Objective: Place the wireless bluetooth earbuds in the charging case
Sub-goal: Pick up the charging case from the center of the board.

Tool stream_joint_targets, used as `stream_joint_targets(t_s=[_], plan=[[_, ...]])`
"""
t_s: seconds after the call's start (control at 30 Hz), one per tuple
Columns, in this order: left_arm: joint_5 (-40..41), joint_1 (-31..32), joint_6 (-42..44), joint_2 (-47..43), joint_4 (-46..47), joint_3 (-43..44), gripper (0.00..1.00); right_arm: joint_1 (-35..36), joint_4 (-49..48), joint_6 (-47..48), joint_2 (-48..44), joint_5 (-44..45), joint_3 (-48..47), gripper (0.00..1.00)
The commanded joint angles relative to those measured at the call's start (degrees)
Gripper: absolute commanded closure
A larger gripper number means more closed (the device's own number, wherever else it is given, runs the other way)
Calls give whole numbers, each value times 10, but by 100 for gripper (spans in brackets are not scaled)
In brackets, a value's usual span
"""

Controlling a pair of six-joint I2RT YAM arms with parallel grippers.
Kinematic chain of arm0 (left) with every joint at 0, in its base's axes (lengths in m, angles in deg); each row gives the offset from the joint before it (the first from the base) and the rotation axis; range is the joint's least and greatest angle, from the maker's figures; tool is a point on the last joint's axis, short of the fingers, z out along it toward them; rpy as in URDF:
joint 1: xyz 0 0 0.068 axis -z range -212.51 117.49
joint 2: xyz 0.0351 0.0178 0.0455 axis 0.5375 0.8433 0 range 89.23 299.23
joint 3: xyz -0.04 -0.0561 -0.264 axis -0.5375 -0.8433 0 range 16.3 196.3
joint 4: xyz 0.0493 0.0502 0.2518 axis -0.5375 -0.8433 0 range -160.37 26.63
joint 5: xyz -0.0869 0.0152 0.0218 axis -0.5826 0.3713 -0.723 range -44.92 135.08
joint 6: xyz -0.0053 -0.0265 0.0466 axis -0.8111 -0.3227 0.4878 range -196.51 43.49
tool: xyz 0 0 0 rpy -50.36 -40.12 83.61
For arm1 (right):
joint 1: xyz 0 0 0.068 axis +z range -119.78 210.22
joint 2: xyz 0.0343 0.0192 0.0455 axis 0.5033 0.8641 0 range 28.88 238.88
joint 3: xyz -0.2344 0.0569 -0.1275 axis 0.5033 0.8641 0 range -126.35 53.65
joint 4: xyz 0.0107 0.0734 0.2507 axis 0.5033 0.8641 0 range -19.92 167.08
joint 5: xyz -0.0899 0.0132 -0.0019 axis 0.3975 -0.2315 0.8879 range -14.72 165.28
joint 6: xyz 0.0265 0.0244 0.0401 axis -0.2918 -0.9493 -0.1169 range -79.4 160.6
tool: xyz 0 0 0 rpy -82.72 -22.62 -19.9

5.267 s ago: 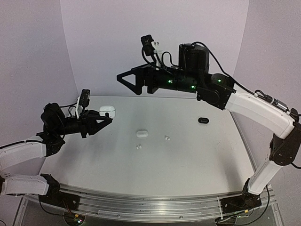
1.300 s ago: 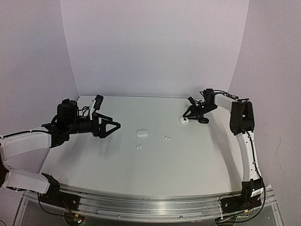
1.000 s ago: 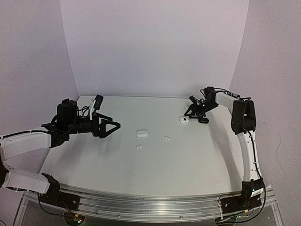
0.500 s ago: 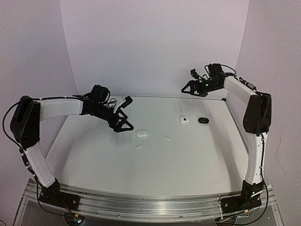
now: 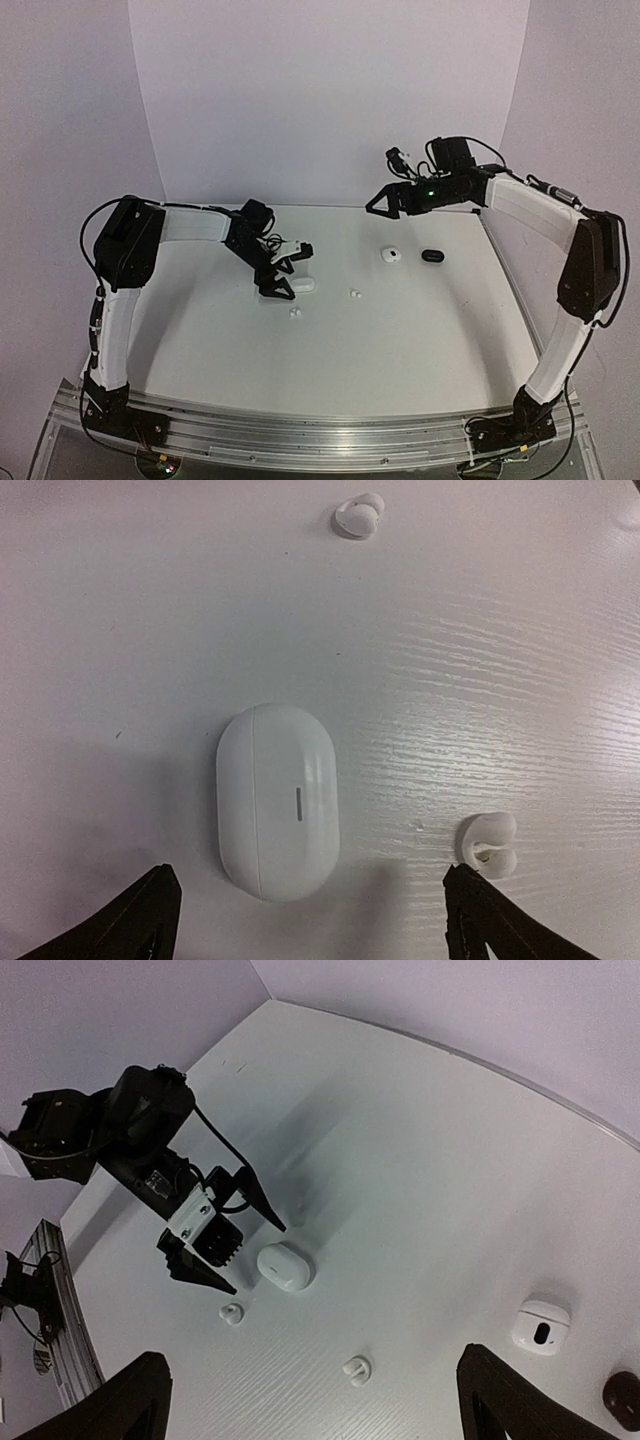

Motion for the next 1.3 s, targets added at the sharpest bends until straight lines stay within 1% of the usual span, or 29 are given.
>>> stream_joint_targets(t_s=[0.0, 0.13, 0.33, 0.47, 0.73, 0.83, 0.97, 1.0, 1.03, 1.17, 1.23, 1.27], plan=[[15, 11, 35, 34, 8, 42, 12, 18, -41, -25, -56, 40, 42, 2], [15, 11, 23, 51, 18, 53, 21, 22, -50, -47, -79, 52, 68, 2], [9, 11, 30, 63, 32, 51, 36, 30, -53, -62, -85, 54, 80, 2], [7, 11, 31, 67, 38, 48, 43, 36, -54, -66, -84, 55, 80, 2], [-24, 11, 28, 66, 50, 46, 60, 41, -57, -75, -82, 46, 91, 2], [-33, 11, 28, 63, 48, 41, 71, 42, -58, -79, -83, 44, 95, 2], [-40, 11, 29, 46, 63, 21, 94, 43, -61, -86, -85, 38, 102, 2], [-40, 11, 29, 37, 72, 13, 98, 43, -61, -89, -84, 35, 103, 2], [-40, 12, 29, 29, 82, 8, 100, 43, -62, -92, -83, 33, 103, 2], [-28, 11, 54, -33, 116, -21, 100, 43, -65, -122, -72, 11, 97, 2], [-23, 11, 85, -85, 163, -59, 100, 48, -71, -140, -70, 8, 92, 2], [-21, 11, 102, -120, 204, -84, 100, 55, -77, -146, -71, 12, 91, 2]])
